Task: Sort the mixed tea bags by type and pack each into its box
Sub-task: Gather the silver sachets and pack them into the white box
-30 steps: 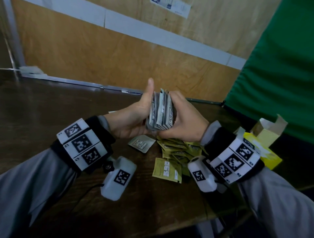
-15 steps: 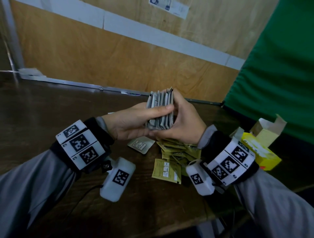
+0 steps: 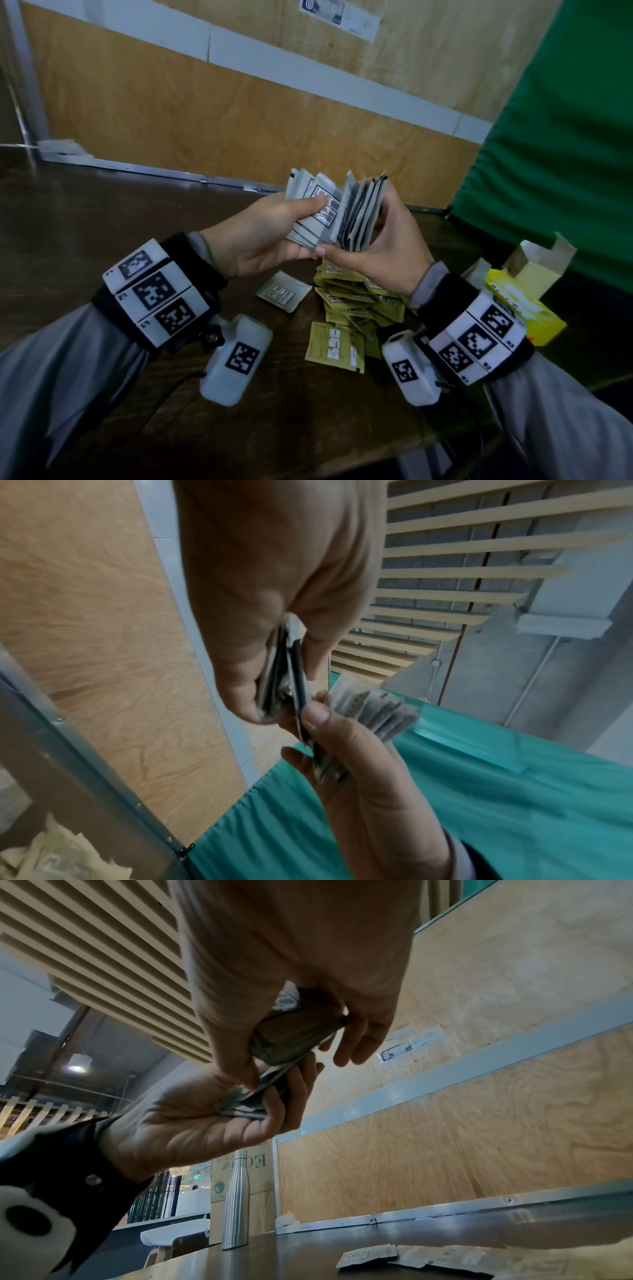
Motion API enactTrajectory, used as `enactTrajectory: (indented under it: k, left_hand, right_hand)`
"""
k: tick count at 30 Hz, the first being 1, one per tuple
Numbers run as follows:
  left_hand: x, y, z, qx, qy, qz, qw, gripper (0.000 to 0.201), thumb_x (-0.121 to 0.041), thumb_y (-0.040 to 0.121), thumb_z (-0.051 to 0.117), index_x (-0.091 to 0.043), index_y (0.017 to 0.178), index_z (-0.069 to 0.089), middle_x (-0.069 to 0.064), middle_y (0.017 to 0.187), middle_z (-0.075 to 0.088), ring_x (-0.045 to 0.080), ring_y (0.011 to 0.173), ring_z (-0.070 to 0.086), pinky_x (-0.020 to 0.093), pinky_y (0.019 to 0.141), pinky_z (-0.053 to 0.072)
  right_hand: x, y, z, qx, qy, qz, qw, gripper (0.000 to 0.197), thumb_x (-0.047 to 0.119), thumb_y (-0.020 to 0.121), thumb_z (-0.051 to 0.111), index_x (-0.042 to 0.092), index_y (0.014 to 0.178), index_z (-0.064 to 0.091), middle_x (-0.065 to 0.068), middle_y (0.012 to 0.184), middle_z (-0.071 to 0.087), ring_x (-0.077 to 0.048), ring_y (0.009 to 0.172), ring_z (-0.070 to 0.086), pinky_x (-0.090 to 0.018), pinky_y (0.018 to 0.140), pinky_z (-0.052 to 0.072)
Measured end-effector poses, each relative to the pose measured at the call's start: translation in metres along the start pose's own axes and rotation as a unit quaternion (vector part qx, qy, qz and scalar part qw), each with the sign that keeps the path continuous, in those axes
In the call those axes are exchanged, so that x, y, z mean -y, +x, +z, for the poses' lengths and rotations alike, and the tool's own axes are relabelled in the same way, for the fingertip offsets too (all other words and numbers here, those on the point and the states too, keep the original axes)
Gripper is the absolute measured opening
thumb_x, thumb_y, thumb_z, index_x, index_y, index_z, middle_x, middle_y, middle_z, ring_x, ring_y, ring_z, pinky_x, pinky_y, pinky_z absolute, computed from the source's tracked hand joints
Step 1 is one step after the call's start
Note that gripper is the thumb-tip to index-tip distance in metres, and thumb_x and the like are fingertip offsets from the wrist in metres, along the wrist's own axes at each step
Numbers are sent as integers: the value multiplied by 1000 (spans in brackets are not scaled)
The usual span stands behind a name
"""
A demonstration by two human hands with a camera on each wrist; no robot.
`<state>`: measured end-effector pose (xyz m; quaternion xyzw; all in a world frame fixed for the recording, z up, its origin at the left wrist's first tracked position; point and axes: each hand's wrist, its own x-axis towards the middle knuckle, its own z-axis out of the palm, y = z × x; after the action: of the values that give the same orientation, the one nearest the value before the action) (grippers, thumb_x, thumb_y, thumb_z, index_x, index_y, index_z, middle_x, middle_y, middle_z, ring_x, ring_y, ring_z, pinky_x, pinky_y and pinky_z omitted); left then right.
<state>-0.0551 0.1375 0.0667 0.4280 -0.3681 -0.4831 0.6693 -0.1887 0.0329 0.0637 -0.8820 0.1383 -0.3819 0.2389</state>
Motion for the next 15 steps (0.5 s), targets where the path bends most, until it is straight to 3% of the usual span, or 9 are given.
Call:
enactTrajectory:
  k: [2, 4, 6, 9, 15]
  left_hand:
    - [2, 1, 0, -36, 22, 22, 999, 12, -13, 96, 52, -10, 100, 62, 4, 83, 75, 16, 75, 73, 29, 60, 60]
    - [4, 2, -1, -68, 39, 43, 996, 14, -11, 92, 58, -8, 105, 64, 6, 92, 75, 16, 79, 73, 29, 61, 59]
    - [5, 1, -1, -93, 46, 54, 993, 16, -11, 89, 63, -7, 105, 65, 6, 93, 74, 14, 77, 73, 28, 61, 59]
    - [2, 0, 1, -94, 36, 41, 994, 5, -9, 88, 64, -10, 91, 67, 1, 77, 75, 12, 66, 72, 25, 54, 57]
    - [0, 1, 4, -58, 10, 24, 998, 16, 3, 93, 49, -4, 102, 60, 14, 96, 69, 22, 83, 68, 34, 72, 58]
  right_hand:
    - [0, 1, 3, -13, -20, -1, 1000, 70, 35, 57, 87, 13, 111, 47, 0, 104, 59, -9, 97, 60, -32, 84, 52]
    - [0, 3, 6, -23, -43, -5, 999, 70, 42, 58, 83, 16, 112, 47, -2, 106, 58, -12, 97, 59, -36, 84, 52]
    - [0, 4, 8, -27, -45, 3, 999, 69, 43, 59, 80, 18, 113, 47, 0, 106, 59, -10, 96, 61, -34, 82, 53]
    - [1, 5, 9, -28, -47, 20, 998, 63, 38, 63, 80, 19, 112, 46, 3, 103, 62, -5, 92, 62, -27, 78, 55]
    - [-1, 9, 12, -1, -67, 48, 997, 59, 39, 68, 77, 18, 113, 45, 6, 105, 61, -6, 92, 61, -18, 75, 51]
